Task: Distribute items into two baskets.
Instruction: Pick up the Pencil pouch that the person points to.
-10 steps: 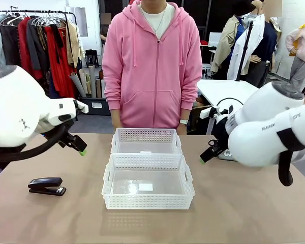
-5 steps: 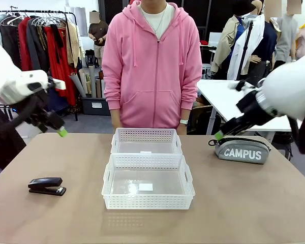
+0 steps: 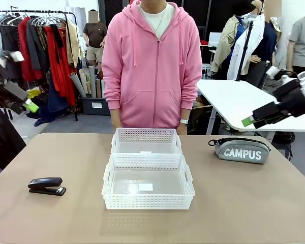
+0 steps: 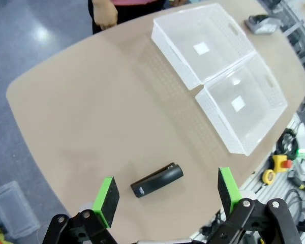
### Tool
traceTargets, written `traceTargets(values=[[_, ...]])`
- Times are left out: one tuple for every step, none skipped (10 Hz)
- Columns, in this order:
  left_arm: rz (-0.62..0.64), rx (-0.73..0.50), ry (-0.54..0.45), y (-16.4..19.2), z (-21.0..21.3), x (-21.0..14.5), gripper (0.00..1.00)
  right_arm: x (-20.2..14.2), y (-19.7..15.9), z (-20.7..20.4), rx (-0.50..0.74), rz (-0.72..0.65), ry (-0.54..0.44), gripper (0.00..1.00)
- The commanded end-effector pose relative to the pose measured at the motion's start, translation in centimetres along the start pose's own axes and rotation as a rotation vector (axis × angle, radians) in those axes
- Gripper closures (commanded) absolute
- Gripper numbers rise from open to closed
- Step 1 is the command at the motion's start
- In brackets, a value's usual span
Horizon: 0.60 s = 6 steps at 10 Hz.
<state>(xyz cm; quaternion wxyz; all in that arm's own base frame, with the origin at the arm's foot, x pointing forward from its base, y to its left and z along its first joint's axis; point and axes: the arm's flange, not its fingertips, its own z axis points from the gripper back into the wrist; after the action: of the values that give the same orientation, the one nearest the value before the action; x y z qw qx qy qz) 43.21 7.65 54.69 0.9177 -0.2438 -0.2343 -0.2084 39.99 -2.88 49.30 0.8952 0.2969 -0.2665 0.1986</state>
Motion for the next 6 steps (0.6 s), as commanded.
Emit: traceTargets(values=[[0.064, -0.053, -0.022, 2.2, 2.0, 0.0, 0.00, -0.6, -1.7, 2.8, 0.071, -0.005, -0.032, 0.00], [0.062, -0.050, -0.053, 3.0, 3.0, -0.3, 0.00, -1.4, -2.1, 4.4, 0.085, 0.003, -0.051, 0.00], [0.050, -0.041, -0.088, 3.7, 3.9, -0.7, 0.00, -2.2, -2.3, 5.8, 0.077, 0.009, -0.073, 0.00], [0.007, -0.025, -0.122, 4.2, 4.7, -1.3, 0.00, -3.1, -2.1, 7.3, 0.068, 0.024, -0.103, 0.00], [-0.014, -0.025, -0.141, 4.4, 5.2, -1.7, 0.00, -3.9, -2.0, 8.4, 0.056, 0.020, -0.130, 0.00], [-0.017, -0.028, -0.156, 4.6, 5.6, -2.0, 0.00, -4.5, -2.0, 9.2, 0.049, 0.014, -0.152, 0.00]])
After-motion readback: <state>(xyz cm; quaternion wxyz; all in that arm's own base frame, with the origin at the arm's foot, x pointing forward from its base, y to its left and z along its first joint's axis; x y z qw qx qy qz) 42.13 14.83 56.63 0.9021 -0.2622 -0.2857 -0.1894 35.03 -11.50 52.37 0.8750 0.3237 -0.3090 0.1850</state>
